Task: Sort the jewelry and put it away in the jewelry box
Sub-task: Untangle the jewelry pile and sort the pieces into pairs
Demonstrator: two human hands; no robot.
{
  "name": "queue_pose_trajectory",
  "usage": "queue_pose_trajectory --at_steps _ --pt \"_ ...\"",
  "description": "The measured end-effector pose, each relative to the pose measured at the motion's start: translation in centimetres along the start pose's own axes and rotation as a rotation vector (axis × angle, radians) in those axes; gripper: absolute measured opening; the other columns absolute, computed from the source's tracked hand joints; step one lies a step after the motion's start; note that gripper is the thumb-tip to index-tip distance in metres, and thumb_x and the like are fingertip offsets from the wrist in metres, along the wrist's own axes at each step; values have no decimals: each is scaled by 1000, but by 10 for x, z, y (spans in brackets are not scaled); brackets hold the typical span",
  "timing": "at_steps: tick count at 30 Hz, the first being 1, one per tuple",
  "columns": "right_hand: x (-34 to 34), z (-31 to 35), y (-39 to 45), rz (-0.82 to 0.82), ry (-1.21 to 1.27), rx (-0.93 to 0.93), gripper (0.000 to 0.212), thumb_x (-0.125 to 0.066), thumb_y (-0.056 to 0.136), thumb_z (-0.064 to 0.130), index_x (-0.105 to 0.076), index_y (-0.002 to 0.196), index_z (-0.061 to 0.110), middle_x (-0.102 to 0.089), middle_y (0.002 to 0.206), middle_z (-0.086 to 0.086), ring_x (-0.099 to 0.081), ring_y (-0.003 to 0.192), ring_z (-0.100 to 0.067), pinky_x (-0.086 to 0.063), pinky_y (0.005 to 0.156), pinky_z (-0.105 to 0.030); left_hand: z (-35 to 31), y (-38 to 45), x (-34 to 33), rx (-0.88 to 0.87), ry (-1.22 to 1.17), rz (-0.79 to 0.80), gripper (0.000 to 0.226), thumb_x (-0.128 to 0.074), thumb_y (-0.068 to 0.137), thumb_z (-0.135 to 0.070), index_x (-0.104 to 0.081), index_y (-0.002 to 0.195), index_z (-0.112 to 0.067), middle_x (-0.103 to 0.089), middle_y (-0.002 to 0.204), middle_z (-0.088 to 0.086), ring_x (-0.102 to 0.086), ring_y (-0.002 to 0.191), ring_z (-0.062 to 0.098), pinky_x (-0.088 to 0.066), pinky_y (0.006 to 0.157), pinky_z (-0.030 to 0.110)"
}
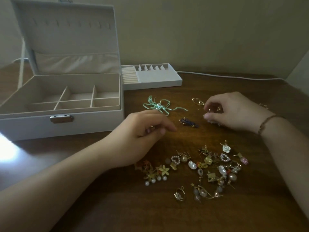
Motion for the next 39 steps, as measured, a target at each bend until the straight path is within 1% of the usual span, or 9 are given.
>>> queue_pose_trajectory --at_steps 3,6,8,12,17,23,26,30,39 --pt "13 15 -8 -93 -174 17 32 -61 88 47 -59 116 34 -59 110 8 -56 99 -13 -53 82 -37 2 1 4 -3 -15 -58 30 -55 99 -9 -71 109 -33 -65 105 -18 -63 102 10 -51 80 20" --pt "32 69 -37 -258 -52 308 25 -54 82 53 -63 101 39 -58 93 17 -55 87 -4 -49 71 -27 12 0 13 52 -156 -166 30 -51 96 -12 -70 105 -34 -66 95 -20 -64 92 6 -48 73 14" --pt "21 110 -60 -98 101 519 20 -55 79 51 -65 92 40 -55 83 22 -55 81 2 -42 64 -14 16 -1 20 61 -275 -247 32 -51 92 -10 -68 100 -36 -65 88 -18 -63 82 6 -47 71 17" --pt "-24 147 -84 195 -72 683 27 -61 85 51 -60 112 47 -53 102 24 -51 95 4 -47 79 -22 14 0 28 21 -368 -335 39 -51 90 -6 -66 97 -41 -65 92 -9 -62 78 13 -49 72 31" --pt "-30 153 -90 212 -129 732 32 -57 88 56 -56 119 47 -51 110 22 -46 103 2 -50 84 -31 15 -1 25 37 -327 -315 32 -51 89 -7 -65 101 -33 -66 94 -6 -62 81 12 -50 75 30" --pt "-28 158 -95 138 -154 807 27 -49 92 56 -63 113 46 -50 104 24 -34 94 8 -47 78 -27 16 -1 26 62 -276 -320 30 -52 90 -9 -66 100 -33 -68 94 1 -64 81 15 -55 75 38" --pt "-23 156 -91 91 -139 814 26 -46 94 50 -64 111 43 -52 104 23 -44 99 4 -46 78 -26 15 0 26 62 -280 -320 28 -52 91 -9 -66 99 -31 -68 92 3 -64 79 17 -54 73 38" --pt "-13 148 -82 83 53 767 18 -47 95 42 -64 101 39 -55 96 25 -52 96 1 -48 79 -30 15 2 22 85 -375 -278 21 -53 91 -10 -68 99 -22 -67 88 0 -62 76 10 -51 71 25" --pt "13 125 -67 -30 402 610 19 -53 93 35 -66 81 29 -59 66 13 -52 56 -5 -38 51 -12 16 -2 -24 312 -1018 173 44 -49 97 -52 -71 108 -15 -72 98 16 -71 84 29 -57 73 34"
Point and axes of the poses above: each hand's wrist, its own y-axis towards the middle knuckle, its own x-axis out of the back of the hand, z = x × y, the point moved 9 cm from there along y, towards the middle knuckle
